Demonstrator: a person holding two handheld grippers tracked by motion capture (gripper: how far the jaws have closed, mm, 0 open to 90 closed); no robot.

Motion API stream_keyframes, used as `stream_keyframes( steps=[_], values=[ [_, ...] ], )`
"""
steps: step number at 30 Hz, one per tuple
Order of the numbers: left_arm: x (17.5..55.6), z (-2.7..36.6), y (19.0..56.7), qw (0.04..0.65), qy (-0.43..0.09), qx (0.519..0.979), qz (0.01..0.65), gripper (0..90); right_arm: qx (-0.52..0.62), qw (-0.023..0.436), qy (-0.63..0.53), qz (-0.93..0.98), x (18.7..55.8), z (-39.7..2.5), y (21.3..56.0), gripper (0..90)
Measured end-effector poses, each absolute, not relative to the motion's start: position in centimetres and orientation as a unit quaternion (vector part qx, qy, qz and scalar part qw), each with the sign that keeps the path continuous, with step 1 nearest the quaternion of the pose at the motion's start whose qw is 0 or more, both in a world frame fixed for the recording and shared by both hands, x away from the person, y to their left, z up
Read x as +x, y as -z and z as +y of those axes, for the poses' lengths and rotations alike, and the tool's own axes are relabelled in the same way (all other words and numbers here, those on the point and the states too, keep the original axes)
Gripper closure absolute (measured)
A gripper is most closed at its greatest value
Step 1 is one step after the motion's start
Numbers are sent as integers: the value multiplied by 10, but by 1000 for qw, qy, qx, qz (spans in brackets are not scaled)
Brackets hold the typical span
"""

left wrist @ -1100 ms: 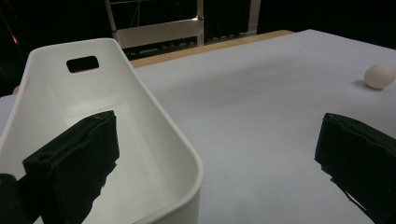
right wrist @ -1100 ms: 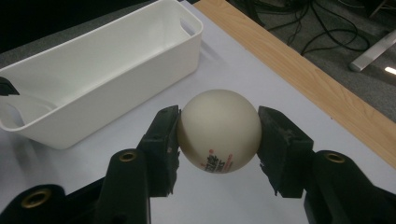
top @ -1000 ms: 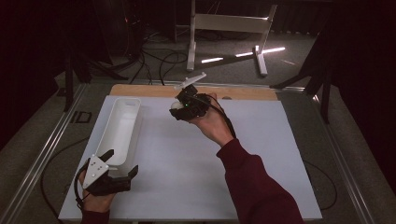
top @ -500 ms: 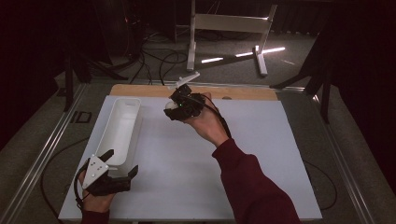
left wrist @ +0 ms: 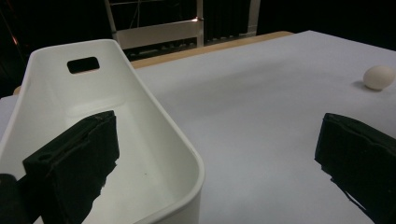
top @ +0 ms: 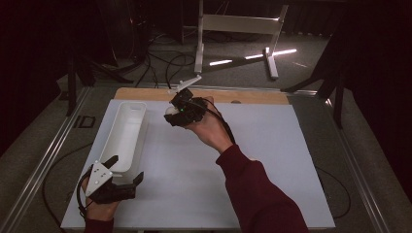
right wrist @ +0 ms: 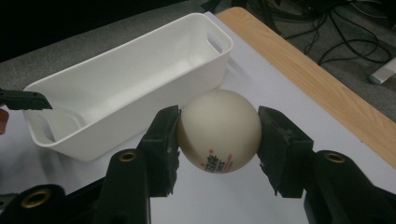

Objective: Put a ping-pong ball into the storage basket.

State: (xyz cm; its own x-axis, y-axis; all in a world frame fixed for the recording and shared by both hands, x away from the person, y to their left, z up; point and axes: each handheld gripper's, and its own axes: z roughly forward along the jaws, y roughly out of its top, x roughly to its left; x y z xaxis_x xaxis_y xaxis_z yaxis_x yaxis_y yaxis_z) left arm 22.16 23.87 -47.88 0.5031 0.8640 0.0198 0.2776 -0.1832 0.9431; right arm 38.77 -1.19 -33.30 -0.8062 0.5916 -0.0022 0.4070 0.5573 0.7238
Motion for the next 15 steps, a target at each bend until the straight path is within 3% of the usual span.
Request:
stream_keyframes(
  steps=[15],
  values=[
    [221,239,479,498,-294,709,402,2,273,111,-382,876,385,0,335,503]
  ],
)
